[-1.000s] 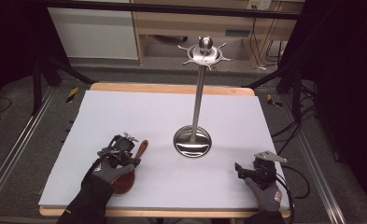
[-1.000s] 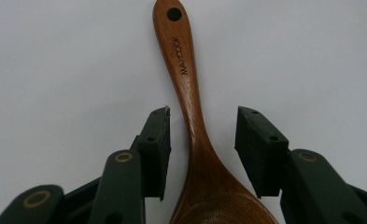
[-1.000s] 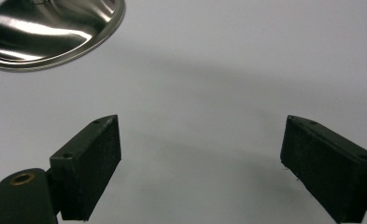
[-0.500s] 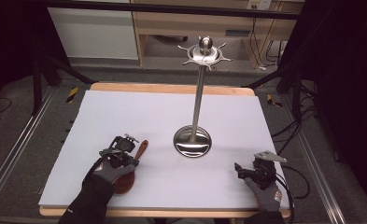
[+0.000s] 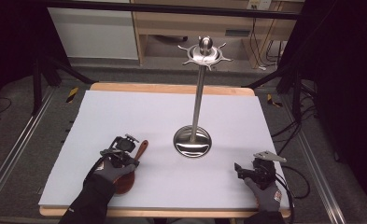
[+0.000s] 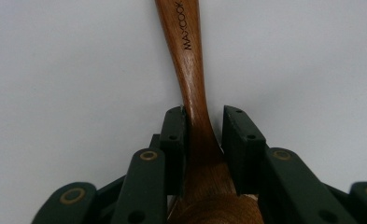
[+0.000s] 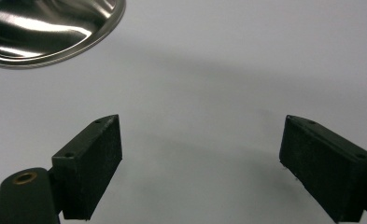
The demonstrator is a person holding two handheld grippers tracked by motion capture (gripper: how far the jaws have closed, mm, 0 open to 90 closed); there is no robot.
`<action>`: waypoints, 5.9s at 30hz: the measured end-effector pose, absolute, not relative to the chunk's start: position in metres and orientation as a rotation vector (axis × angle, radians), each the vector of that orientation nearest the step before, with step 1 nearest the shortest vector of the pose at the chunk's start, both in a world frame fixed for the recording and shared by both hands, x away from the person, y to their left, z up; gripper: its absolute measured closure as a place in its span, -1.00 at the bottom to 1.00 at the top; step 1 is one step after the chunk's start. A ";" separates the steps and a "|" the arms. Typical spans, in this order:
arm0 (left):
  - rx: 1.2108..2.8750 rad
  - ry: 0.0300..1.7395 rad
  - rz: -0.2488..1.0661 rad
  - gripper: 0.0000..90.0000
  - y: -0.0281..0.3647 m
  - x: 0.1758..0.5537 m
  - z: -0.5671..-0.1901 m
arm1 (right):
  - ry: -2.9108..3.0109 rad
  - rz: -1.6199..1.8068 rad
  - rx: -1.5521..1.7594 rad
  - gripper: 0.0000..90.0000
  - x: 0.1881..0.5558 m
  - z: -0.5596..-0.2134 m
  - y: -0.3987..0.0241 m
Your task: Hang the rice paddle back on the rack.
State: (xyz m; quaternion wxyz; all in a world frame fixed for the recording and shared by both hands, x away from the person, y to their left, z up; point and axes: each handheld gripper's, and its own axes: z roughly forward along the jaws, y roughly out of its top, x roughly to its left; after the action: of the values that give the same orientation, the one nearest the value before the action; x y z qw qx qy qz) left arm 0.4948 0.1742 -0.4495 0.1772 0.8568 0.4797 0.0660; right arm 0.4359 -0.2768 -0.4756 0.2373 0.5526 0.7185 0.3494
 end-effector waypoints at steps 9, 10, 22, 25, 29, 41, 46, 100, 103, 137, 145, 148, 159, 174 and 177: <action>2.406 1.393 0.131 0.60 0.178 0.500 -0.449 | 1.979 0.945 1.523 -0.70 0.437 -0.477 -0.277; 2.411 1.391 0.129 0.60 0.178 0.500 -0.449 | 1.979 0.945 1.523 -0.70 0.437 -0.477 -0.277; 2.451 1.368 0.165 0.63 0.174 0.499 -0.448 | 1.982 0.947 1.520 -0.70 0.437 -0.477 -0.278; 2.466 1.357 0.177 0.64 0.173 0.499 -0.448 | 1.979 0.950 1.524 -0.70 0.437 -0.477 -0.278; 2.457 1.350 0.190 0.64 0.172 0.497 -0.448 | 1.979 0.950 1.524 -0.70 0.437 -0.477 -0.278; 2.490 1.324 0.191 0.65 0.172 0.497 -0.448 | 1.984 0.951 1.529 -0.71 0.437 -0.477 -0.277; 2.490 1.334 0.193 0.66 0.171 0.498 -0.448 | 1.980 0.949 1.534 -0.71 0.437 -0.477 -0.277; 2.129 1.171 0.390 0.71 0.209 0.442 -0.398 | 1.977 0.944 1.551 -0.71 0.436 -0.476 -0.277; 2.077 1.152 0.417 0.71 0.211 0.437 -0.394 | 1.976 0.942 1.552 -0.71 0.436 -0.477 -0.277; 1.721 1.000 0.548 0.72 0.215 0.422 -0.346 | 1.976 0.935 1.548 -0.71 0.436 -0.477 -0.277; 1.702 0.971 0.558 0.72 0.208 0.426 -0.336 | 1.976 0.932 1.539 -0.71 0.437 -0.476 -0.278; 1.689 0.964 0.554 0.72 0.204 0.429 -0.332 | 1.978 0.932 1.537 -0.71 0.437 -0.477 -0.278; 1.694 0.911 0.557 0.72 0.187 0.433 -0.312 | 1.973 0.935 1.549 -0.71 0.436 -0.476 -0.277; 1.696 0.860 0.559 0.72 0.171 0.438 -0.290 | 1.978 0.933 1.534 -0.71 0.436 -0.476 -0.278; 1.698 0.846 0.567 0.72 0.169 0.439 -0.286 | 1.970 0.937 1.553 -0.71 0.435 -0.476 -0.277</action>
State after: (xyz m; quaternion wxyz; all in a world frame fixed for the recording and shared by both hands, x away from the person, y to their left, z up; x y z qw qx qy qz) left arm 0.4389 0.1687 -0.2856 0.5488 0.7168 0.3572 0.2395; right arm 0.4354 -0.2771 -0.4760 0.2297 0.5645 0.7160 0.3404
